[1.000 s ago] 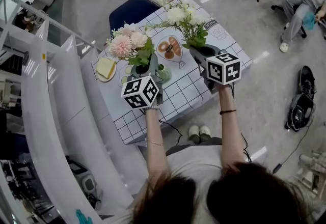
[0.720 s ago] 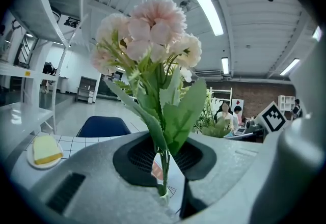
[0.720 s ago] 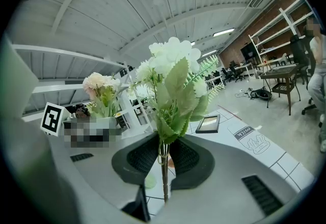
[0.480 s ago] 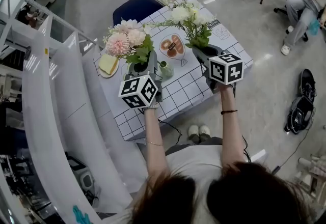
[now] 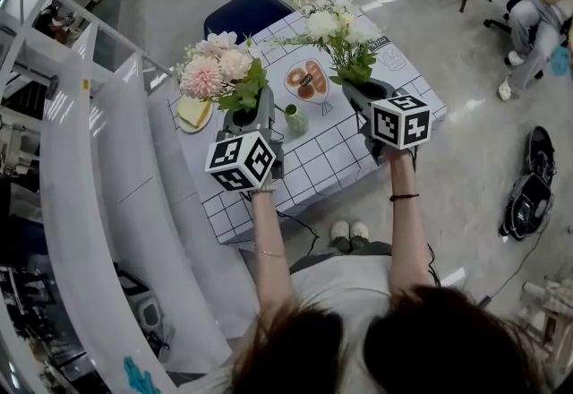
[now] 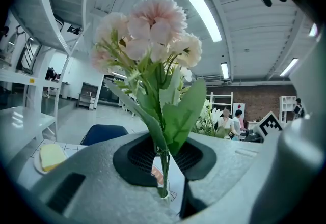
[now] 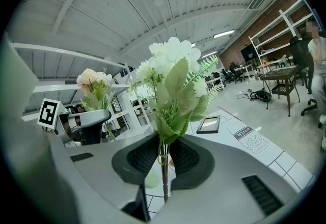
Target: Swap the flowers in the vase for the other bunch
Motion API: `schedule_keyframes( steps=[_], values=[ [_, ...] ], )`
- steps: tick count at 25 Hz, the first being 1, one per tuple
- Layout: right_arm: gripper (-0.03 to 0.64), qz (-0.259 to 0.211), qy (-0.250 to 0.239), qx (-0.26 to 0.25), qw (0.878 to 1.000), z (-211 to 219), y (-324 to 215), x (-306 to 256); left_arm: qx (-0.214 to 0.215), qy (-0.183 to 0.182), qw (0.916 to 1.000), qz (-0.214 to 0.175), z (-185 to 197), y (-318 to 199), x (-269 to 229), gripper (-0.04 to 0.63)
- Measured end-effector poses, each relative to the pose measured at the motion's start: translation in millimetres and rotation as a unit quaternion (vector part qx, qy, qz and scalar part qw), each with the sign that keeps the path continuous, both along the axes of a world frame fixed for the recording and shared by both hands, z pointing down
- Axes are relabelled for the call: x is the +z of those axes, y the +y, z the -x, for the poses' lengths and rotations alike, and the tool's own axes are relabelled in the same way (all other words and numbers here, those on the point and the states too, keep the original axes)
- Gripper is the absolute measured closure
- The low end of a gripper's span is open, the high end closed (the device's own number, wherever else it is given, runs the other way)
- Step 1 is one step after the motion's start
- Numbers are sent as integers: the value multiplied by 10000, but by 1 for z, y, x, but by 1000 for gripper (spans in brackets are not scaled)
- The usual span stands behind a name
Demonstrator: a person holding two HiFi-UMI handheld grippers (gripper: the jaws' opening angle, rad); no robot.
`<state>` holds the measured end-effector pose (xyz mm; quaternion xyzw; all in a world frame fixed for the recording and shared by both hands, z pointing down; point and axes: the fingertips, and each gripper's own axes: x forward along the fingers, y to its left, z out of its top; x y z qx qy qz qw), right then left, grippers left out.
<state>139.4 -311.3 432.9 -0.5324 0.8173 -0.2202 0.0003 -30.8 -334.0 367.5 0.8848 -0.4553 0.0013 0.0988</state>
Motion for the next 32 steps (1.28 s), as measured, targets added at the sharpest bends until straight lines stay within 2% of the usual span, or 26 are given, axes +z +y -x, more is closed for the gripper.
schedule_keyframes(
  steps=[22, 32],
  values=[
    [552, -56, 32, -279, 9996, 30, 10, -4, -264, 21, 9996, -71, 40, 30, -2, 520],
    [552, -67, 58, -216, 9997, 32, 17, -7, -321, 183, 9993, 11, 62, 45, 1, 518]
  ],
)
